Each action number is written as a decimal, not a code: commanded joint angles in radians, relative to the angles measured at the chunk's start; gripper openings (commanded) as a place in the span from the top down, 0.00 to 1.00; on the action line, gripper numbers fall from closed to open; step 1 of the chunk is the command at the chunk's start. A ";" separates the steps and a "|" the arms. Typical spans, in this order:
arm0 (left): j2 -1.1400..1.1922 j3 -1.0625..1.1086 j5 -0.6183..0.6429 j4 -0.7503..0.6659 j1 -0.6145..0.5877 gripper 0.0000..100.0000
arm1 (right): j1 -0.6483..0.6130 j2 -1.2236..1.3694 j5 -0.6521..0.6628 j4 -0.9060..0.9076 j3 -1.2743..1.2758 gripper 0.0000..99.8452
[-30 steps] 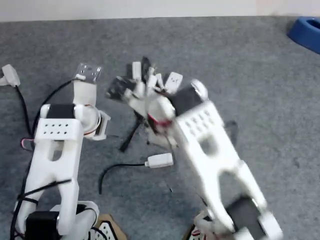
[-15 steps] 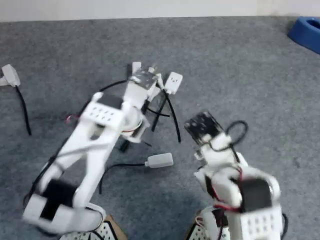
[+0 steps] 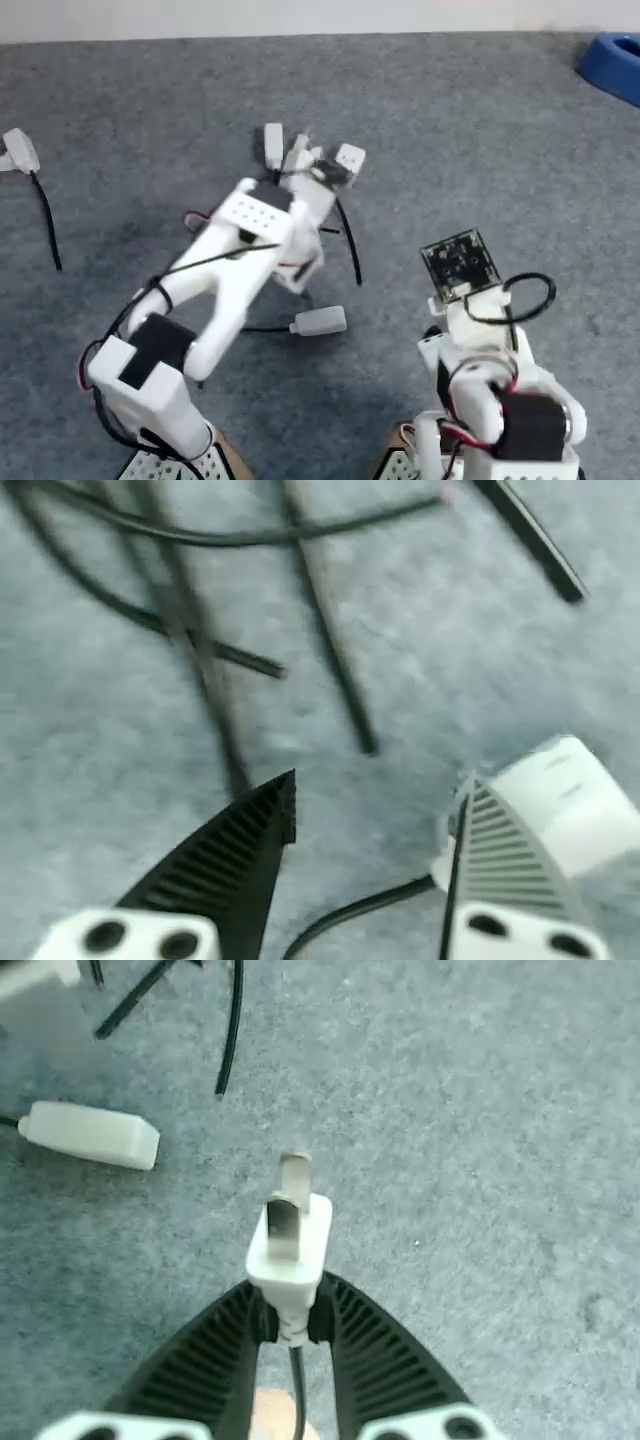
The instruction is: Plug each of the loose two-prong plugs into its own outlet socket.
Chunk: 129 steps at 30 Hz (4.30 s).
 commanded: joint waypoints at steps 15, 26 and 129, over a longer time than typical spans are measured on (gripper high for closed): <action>-0.150 0.110 0.014 0.109 0.197 0.74 | 0.012 0.062 0.006 -0.012 0.004 0.99; -0.317 0.308 -0.026 0.137 0.188 0.74 | 0.013 0.064 0.009 -0.018 0.030 0.99; -0.027 0.070 -0.384 0.160 0.489 0.74 | 0.326 0.191 0.063 -0.188 0.067 0.99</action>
